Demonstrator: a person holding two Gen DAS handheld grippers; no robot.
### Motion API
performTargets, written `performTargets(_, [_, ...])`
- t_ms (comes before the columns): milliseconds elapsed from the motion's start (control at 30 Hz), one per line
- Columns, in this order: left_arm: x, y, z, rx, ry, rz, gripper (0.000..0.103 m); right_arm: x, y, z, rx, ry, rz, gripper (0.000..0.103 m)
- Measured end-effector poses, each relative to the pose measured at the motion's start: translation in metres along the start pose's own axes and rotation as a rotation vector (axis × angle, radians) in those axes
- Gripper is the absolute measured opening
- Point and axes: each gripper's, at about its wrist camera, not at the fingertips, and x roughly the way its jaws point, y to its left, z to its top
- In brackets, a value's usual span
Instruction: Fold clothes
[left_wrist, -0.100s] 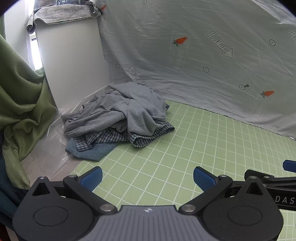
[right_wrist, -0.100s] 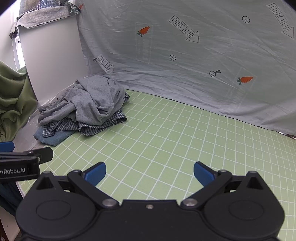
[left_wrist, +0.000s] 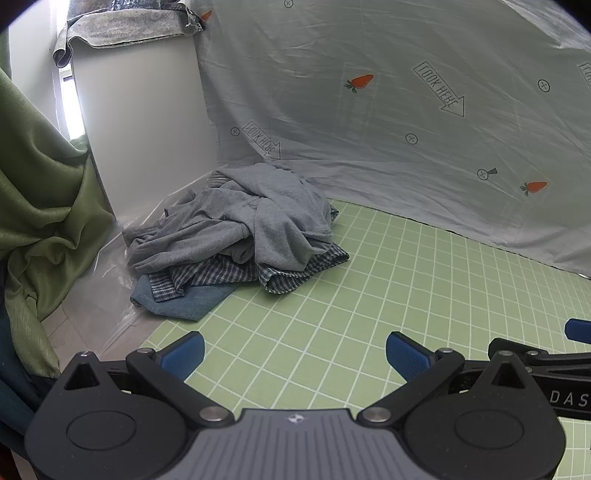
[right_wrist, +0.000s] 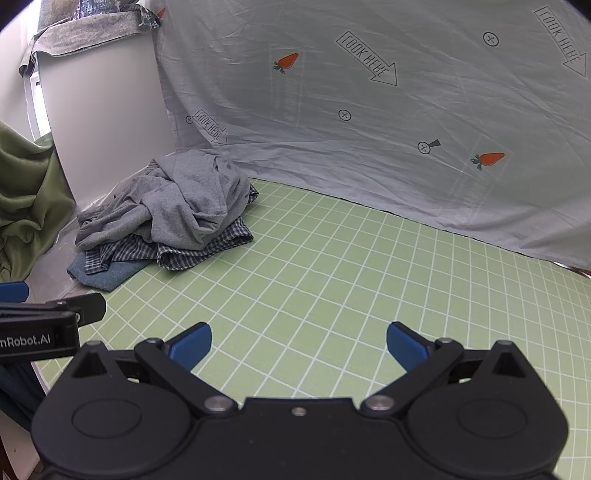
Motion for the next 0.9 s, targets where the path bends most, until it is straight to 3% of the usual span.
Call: performTargets(900, [-0.0009,0.0002,0.0005,0.003,0.001,-0.003,0.103,-0.0021,0.0025,-0.0007,-0.001,-0.002,-0.003,0.102])
